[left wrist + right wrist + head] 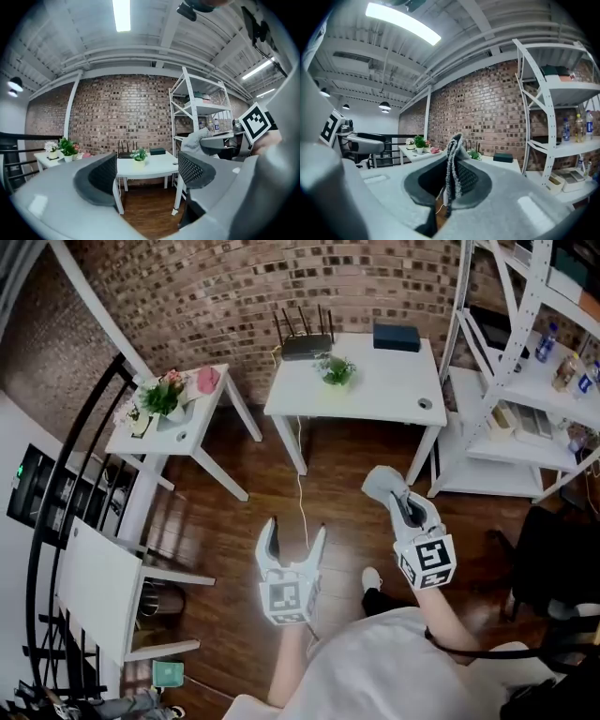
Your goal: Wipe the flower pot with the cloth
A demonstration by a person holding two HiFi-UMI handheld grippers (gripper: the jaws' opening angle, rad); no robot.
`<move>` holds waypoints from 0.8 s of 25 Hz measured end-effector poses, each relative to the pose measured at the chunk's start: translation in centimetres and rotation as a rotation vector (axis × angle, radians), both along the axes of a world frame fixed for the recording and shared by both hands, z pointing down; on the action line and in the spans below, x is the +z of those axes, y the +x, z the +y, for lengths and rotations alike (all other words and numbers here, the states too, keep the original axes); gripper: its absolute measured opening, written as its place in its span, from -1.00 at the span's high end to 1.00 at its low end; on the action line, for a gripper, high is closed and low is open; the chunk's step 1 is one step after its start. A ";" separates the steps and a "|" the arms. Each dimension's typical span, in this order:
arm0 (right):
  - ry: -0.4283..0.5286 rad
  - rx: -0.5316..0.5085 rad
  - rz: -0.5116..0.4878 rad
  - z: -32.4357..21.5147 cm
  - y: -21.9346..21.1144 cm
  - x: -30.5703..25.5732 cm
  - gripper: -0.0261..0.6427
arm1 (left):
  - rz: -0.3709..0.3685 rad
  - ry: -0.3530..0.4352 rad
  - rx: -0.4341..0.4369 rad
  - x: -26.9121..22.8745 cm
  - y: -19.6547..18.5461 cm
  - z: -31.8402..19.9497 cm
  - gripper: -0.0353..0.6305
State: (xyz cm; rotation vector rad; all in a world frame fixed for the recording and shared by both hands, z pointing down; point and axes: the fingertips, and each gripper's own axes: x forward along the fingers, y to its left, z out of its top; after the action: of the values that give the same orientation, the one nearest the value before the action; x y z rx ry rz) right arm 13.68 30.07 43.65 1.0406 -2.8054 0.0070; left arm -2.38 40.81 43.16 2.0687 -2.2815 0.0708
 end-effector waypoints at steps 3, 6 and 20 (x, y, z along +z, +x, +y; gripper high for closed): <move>-0.013 -0.044 -0.001 -5.2 -1.8 -0.5 0.92 | -0.010 0.018 -0.013 -1.4 -1.3 -5.6 -0.35; -0.063 -0.142 0.053 -8.0 -2.9 0.9 0.92 | -0.012 0.028 -0.041 -1.8 -1.7 -9.7 -0.35; -0.111 -0.098 0.024 -22.1 -7.7 5.3 0.91 | -0.020 -0.039 0.052 2.6 -6.9 -26.1 -0.35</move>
State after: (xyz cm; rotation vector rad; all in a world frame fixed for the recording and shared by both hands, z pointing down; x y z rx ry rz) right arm 5.95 7.99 49.00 0.8728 -2.7944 0.1368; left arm -9.30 14.73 45.77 2.1177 -2.2186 0.1384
